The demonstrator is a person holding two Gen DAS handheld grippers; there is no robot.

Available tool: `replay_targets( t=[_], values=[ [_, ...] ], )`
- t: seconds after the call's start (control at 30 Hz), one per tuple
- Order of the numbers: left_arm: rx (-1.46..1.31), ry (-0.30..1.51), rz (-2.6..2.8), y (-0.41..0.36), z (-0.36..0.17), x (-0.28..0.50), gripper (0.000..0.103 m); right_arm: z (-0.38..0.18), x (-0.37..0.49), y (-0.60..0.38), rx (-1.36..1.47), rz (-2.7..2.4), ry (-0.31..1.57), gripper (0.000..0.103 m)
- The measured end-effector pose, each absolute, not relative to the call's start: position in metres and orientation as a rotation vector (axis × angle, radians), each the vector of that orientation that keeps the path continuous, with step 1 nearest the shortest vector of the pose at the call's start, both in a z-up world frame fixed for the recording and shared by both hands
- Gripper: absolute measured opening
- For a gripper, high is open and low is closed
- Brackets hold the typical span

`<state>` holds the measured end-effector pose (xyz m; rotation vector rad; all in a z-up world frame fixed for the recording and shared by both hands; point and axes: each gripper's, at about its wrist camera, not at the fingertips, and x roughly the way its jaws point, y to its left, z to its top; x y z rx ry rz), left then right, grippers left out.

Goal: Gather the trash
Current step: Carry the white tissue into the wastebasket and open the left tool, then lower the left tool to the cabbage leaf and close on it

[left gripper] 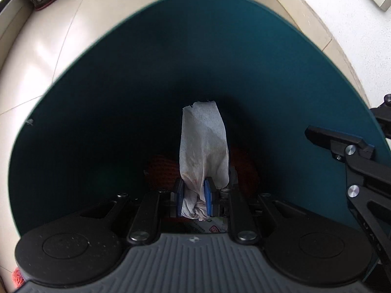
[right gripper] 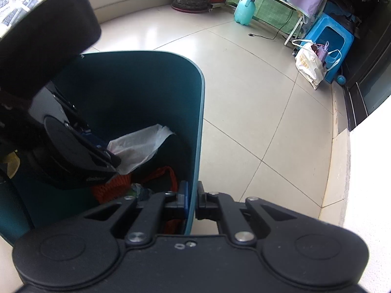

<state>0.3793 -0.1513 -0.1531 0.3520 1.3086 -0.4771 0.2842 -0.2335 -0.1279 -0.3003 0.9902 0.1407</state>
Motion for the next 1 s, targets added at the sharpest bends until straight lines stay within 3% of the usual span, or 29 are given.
replay_targets(
  t=[0.17,0.37,0.47,0.53,0.57,1.0],
  values=[
    [0.362,1.312,-0.506,-0.156,-0.158,0.373,0.017,-0.129,0.286,-0.236,-0.293,0.138,0.997,0.004],
    [0.287,1.269,-0.558,-0.150,-0.141,0.366,0.026,-0.131,0.291,-0.238,-0.262,0.128,1.011,0.004],
    [0.228,1.244,-0.574,-0.143,-0.131,0.365,0.043,-0.132,0.293,-0.237,-0.266,0.127,1.011,0.004],
    [0.205,1.211,-0.579,-0.139,-0.125,0.363,0.072,-0.133,0.293,-0.237,-0.269,0.125,1.011,0.004],
    [0.197,1.194,-0.577,-0.135,-0.122,0.362,0.074,-0.134,0.293,-0.237,-0.268,0.124,1.012,0.004],
    [0.109,1.057,-0.492,-0.068,-0.057,0.348,0.074,-0.139,0.298,-0.240,-0.247,0.097,1.033,0.005]
  ],
)
